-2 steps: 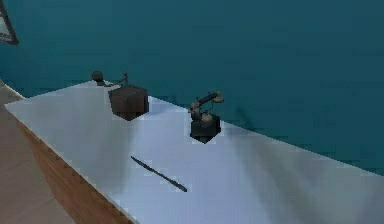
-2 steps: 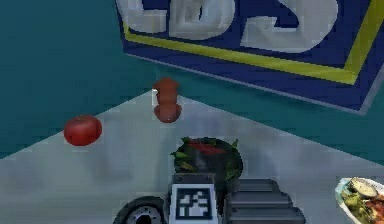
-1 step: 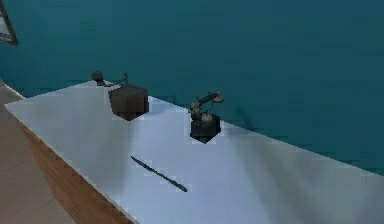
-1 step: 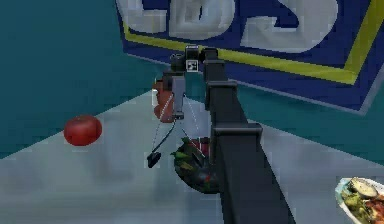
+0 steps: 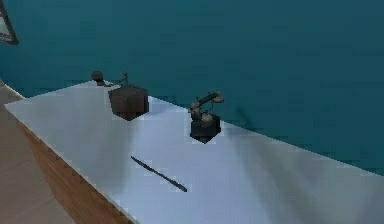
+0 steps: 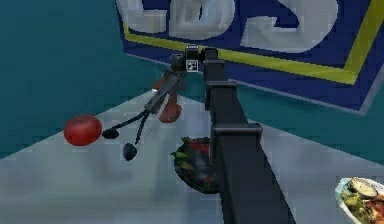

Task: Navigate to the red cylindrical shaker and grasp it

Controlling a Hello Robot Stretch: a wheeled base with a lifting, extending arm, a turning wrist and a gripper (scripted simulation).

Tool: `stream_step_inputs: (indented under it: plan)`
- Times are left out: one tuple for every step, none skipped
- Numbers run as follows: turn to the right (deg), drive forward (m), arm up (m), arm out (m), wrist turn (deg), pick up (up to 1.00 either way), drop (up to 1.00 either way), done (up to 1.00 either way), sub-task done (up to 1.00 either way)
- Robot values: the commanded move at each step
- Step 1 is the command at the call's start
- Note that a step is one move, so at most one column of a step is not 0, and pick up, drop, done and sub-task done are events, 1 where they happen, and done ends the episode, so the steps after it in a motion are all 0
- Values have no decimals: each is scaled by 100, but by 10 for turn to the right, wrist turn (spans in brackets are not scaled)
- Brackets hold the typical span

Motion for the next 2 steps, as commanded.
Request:
stream_step_inputs:
  plan:
    - [0,0,0,0,450,0,0,0,0]
    - [0,0,0,0,450,0,0,0,0]
